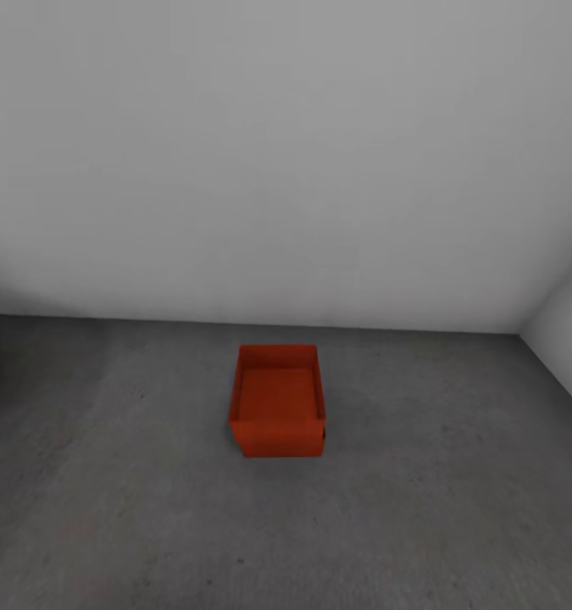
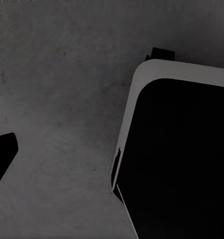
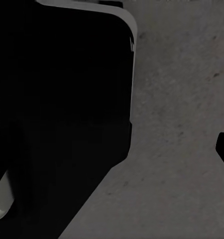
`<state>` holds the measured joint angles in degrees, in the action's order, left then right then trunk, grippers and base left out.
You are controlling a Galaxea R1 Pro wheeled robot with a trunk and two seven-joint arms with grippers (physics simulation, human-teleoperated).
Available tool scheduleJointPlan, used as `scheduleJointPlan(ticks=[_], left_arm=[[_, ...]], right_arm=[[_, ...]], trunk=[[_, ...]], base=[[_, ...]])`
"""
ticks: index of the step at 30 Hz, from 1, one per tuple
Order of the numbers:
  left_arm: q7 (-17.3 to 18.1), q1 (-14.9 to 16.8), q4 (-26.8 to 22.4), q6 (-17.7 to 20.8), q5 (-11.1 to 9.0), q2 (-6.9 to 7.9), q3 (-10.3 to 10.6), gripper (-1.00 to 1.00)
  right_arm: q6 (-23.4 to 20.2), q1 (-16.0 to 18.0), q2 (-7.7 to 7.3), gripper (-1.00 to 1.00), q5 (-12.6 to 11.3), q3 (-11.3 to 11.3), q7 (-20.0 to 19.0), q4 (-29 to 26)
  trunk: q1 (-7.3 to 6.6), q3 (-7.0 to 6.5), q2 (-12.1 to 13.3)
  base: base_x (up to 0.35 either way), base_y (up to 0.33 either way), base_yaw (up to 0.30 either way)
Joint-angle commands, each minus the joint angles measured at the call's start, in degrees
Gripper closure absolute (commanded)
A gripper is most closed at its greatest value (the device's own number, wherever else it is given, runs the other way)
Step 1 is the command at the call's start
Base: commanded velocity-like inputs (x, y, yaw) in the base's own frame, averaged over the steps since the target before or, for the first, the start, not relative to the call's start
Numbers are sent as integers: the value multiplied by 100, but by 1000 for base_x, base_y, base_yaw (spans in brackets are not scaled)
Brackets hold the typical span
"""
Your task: Move the two storage containers from the living room to the garage. In the garage, place one container on the floor and stack the other container on top of it (either order is fine).
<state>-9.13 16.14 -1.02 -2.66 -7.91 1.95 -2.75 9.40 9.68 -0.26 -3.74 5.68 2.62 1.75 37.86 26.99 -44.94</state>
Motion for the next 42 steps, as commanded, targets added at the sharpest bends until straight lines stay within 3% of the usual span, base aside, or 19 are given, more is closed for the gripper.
scheduleJointPlan(ticks=[1,16,22,42], left_arm=[[-1,3,5,-25,-35,-1,-24,-100],[-1,3,5,-25,-35,-2,-24,-100],[-1,3,6,-25,-35,-2,-24,-100],[-1,3,5,-25,-34,-2,-24,-100]], right_arm=[[28,7,4,-100,-39,48,10,19],[34,-2,12,-100,-39,49,10,20],[184,-305,9,-100,-23,56,10,19],[180,-327,0,-100,-30,56,10,19]], trunk=[[1,-4,-4],[1,-144,-4],[1,-200,-4],[1,-386,-4]], base=[[0,0,0],[0,0,0],[0,0,0],[0,0,0]])
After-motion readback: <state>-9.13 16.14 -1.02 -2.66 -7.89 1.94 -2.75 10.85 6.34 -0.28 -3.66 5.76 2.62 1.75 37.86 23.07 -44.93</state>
